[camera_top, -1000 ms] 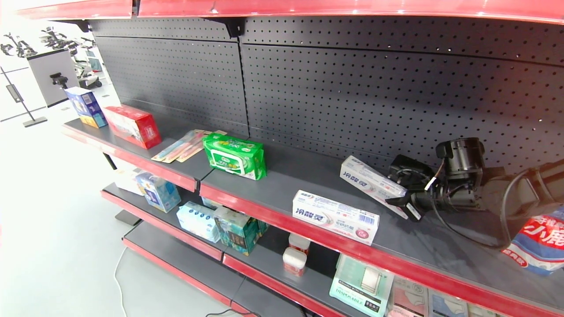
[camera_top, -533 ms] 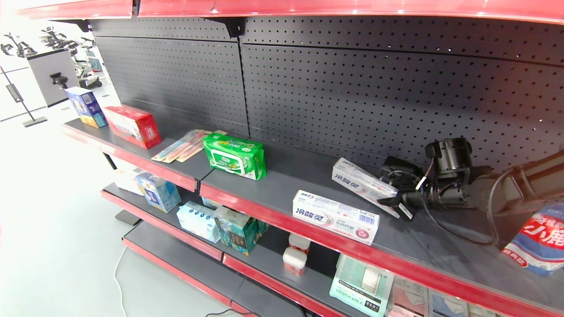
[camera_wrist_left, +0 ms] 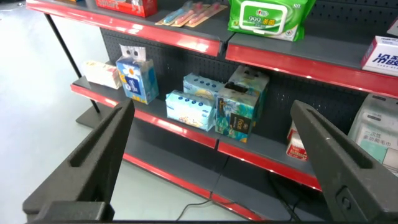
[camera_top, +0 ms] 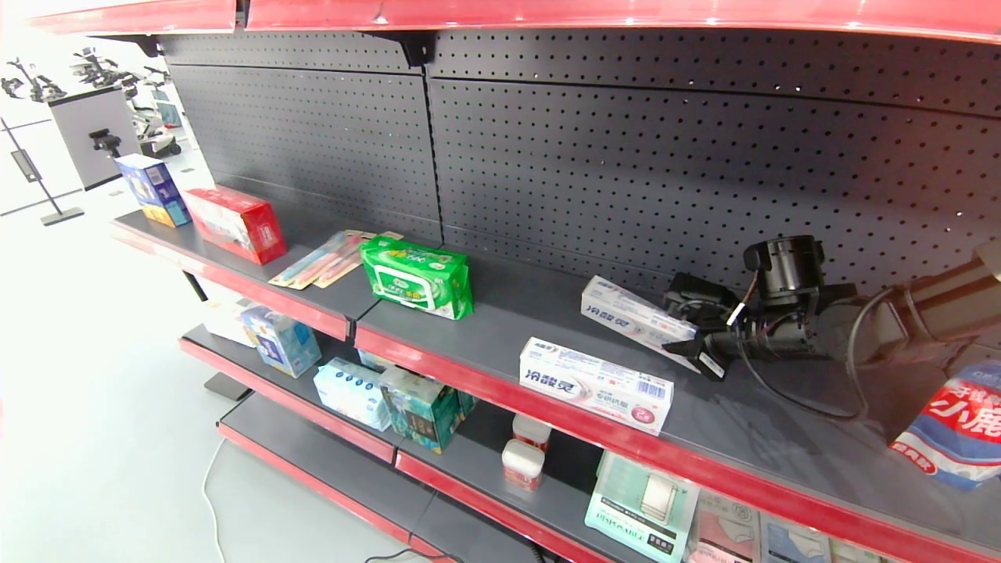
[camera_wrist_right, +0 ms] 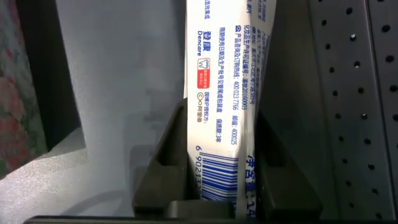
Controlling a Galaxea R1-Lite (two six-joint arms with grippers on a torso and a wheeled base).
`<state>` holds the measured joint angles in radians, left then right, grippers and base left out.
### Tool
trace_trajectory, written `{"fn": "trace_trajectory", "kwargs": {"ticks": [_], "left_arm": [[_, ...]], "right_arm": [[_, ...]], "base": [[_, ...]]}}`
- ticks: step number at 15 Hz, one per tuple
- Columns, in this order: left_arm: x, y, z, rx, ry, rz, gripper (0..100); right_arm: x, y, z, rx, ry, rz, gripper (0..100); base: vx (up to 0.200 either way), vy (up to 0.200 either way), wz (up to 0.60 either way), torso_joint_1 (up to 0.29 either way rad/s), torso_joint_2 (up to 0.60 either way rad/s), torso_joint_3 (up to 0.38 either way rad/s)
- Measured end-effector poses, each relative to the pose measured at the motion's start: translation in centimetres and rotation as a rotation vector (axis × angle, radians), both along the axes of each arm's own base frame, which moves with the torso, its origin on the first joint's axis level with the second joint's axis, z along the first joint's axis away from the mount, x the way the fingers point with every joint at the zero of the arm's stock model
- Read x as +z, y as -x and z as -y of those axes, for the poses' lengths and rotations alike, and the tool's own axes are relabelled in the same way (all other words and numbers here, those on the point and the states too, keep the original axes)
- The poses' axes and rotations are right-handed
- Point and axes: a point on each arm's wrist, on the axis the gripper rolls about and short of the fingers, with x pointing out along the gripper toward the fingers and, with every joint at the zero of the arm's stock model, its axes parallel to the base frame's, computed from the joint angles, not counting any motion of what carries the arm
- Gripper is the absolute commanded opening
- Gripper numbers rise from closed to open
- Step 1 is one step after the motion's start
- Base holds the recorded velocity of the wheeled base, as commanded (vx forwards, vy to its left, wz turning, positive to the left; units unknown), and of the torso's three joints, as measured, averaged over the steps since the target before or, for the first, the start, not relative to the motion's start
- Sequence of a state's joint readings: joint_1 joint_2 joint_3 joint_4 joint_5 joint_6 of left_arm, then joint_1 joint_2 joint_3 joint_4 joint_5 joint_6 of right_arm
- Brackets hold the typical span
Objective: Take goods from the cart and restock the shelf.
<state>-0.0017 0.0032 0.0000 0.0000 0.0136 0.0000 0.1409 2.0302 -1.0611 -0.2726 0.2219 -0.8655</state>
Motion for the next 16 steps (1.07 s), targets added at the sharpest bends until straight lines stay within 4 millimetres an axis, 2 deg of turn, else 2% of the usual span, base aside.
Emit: {"fn": "trace_trajectory", "kwargs": {"ticks": [3, 8, 11, 16], "left_arm": [[0.0, 0.0, 0.0, 0.0, 0.0, 0.0, 100], [0.0, 0.0, 0.0, 0.0, 0.0, 0.0, 100], [0.0, 0.0, 0.0, 0.0, 0.0, 0.0, 100], [0.0, 0.0, 0.0, 0.0, 0.0, 0.0, 100]], "right_arm": [[-0.2, -0.2, 0.2, 0.003, 0.02, 0.005, 0], [-0.2, -0.3, 1.6, -0.021, 0.036, 0.009, 0], [-0.3, 0.3, 2.1, -0.025, 0.043, -0.029, 0], [-0.1, 0.6, 2.0, -0.026, 0.046, -0.031, 0]], "base": [[0.0, 0.0, 0.0, 0.0, 0.0, 0.0], [0.0, 0.0, 0.0, 0.0, 0.0, 0.0], [0.0, 0.0, 0.0, 0.0, 0.0, 0.0], [0.0, 0.0, 0.0, 0.0, 0.0, 0.0]]}}
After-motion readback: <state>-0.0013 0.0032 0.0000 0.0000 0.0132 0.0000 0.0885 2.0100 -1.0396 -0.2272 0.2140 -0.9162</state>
